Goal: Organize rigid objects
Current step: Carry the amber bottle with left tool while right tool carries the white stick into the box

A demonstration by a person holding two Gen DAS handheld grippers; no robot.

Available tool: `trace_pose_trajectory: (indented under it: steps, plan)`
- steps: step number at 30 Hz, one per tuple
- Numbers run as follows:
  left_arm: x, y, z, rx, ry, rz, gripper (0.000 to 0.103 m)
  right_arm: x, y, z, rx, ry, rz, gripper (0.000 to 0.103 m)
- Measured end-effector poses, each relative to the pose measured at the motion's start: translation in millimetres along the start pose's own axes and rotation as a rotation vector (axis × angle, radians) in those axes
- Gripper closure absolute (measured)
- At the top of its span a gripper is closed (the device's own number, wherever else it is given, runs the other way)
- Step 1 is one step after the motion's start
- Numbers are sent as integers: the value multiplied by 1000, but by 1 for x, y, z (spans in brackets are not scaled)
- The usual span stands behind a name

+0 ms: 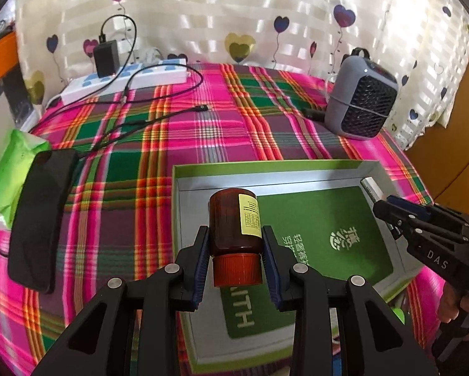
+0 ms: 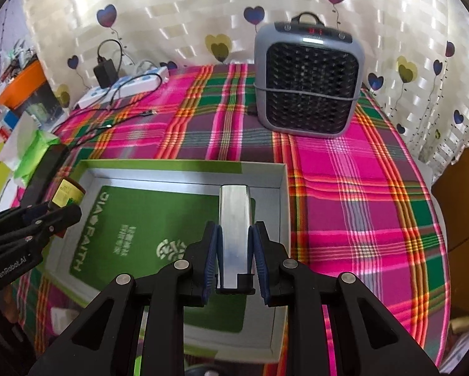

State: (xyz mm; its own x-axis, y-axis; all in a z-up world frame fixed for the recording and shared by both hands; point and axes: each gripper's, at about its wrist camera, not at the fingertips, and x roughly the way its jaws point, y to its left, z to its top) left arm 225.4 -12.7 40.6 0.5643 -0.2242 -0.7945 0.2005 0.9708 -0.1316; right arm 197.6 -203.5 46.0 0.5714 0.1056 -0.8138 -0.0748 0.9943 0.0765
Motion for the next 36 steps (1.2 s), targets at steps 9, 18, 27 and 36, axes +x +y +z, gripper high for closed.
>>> trace_pose_trajectory:
  steps: [9, 18, 27, 36]
  plan:
    - [14, -5, 1, 36, 8, 25, 72, 17, 2, 1, -25, 19, -24, 79]
    - [19, -13, -1, 84, 5, 62, 72, 22, 8, 1, -47, 14, -40, 79]
    - [22, -17, -3, 115, 3, 109, 72, 24, 9, 2, -46, 6, -47, 79]
    - [23, -20, -4, 130, 4, 136, 72, 24, 10, 2, -47, 5, -52, 79]
